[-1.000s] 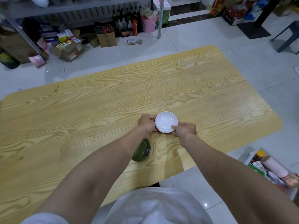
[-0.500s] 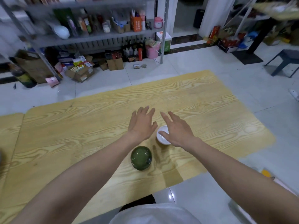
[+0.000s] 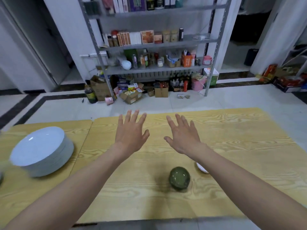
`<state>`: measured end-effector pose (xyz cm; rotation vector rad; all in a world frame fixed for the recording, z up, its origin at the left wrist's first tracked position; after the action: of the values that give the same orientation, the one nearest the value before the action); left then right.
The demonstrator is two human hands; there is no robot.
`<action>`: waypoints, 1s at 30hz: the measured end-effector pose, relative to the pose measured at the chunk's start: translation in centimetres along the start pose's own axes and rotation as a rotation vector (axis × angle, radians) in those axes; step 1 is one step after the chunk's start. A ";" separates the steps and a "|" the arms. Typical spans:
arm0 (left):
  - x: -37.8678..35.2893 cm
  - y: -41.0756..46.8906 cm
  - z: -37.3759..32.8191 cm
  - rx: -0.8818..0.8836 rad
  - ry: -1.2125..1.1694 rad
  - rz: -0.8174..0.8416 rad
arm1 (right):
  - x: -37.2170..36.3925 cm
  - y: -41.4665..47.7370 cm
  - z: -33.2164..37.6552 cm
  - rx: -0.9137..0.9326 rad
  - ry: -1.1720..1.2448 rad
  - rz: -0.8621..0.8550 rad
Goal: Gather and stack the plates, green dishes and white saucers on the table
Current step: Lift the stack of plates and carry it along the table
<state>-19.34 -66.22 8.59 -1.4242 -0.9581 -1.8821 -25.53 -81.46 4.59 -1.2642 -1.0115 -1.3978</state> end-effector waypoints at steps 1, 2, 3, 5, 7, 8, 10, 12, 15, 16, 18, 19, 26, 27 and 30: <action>0.4 -0.6 1.6 0.025 0.010 -0.012 | 0.4 0.3 1.6 0.022 -0.010 -0.013; 0.7 -1.2 3.2 0.050 0.018 -0.021 | 0.7 0.5 3.3 0.043 -0.024 -0.026; 0.9 -1.7 4.9 0.076 0.022 -0.030 | 1.1 0.8 5.0 0.063 -0.037 -0.038; 1.3 -3.1 8.4 0.119 0.028 -0.043 | 1.7 1.2 8.6 0.099 -0.039 -0.053; 1.6 -4.7 11.9 0.147 0.036 -0.057 | 2.0 1.5 12.5 0.136 -0.022 -0.059; 1.7 -5.7 13.7 0.160 0.034 -0.063 | 2.0 1.5 14.6 0.156 -0.013 -0.060; 1.7 -7.6 17.4 0.188 0.026 -0.073 | 1.9 1.5 18.9 0.188 0.003 -0.067; 1.6 -9.5 21.2 0.217 0.018 -0.076 | 1.6 1.6 23.3 0.215 0.011 -0.076; 1.0 -12.5 26.8 0.259 -0.014 -0.077 | 1.2 1.8 29.3 0.252 0.003 -0.094; 0.7 -13.4 28.5 0.268 -0.021 -0.073 | 1.1 2.0 31.1 0.264 0.001 -0.100; 0.0 -15.3 31.5 0.283 -0.022 -0.066 | 0.7 2.4 34.5 0.287 0.006 -0.107; -0.4 -16.1 32.9 0.290 -0.026 -0.064 | 0.4 2.6 36.1 0.300 0.008 -0.107; -3.3 -19.4 39.5 0.335 -0.065 -0.055 | -2.2 4.8 44.6 0.389 0.023 -0.060; -3.8 -19.4 40.2 0.341 -0.067 -0.053 | -2.6 5.3 45.3 0.399 0.028 -0.057; -5.5 -18.8 41.9 0.351 -0.079 -0.040 | -3.9 7.3 47.2 0.429 0.040 -0.051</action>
<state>-10.07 -20.93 6.75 -1.2815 -1.2916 -1.5956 -9.19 -36.47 6.20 -0.8955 -1.2438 -1.1568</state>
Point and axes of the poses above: each hand's wrist, its own y-axis towards the middle knuckle, its own x-axis out of the back of the hand, z = x × y, the point moved 9 cm from there along y, towards the middle knuckle, and after that the axes turned 4 degrees about y, right-handed, at the moved point
